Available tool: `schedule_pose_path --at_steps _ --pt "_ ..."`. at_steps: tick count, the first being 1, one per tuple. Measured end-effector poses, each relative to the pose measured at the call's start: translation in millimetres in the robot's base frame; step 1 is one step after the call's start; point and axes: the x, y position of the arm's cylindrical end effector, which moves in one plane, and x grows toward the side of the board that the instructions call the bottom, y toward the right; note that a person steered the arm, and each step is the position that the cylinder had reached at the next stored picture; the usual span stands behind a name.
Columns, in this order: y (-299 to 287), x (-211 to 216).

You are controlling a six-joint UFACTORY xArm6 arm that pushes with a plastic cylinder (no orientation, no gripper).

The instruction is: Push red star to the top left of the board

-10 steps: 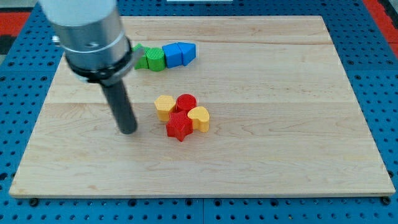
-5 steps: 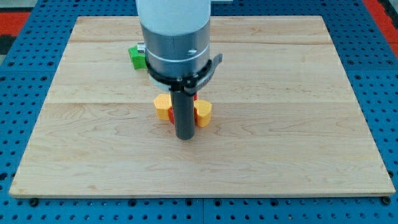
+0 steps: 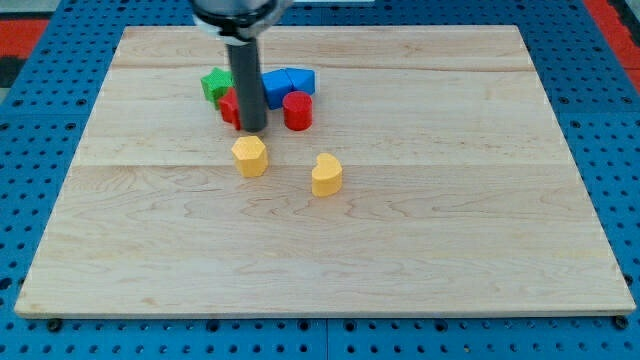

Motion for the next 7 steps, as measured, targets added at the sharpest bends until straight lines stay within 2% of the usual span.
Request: schedule_pose_path --at_steps 4,6,7 --pt "-1.4 -3.6" --pt "60.6 -8.8" --pt "62.1 -39.4"
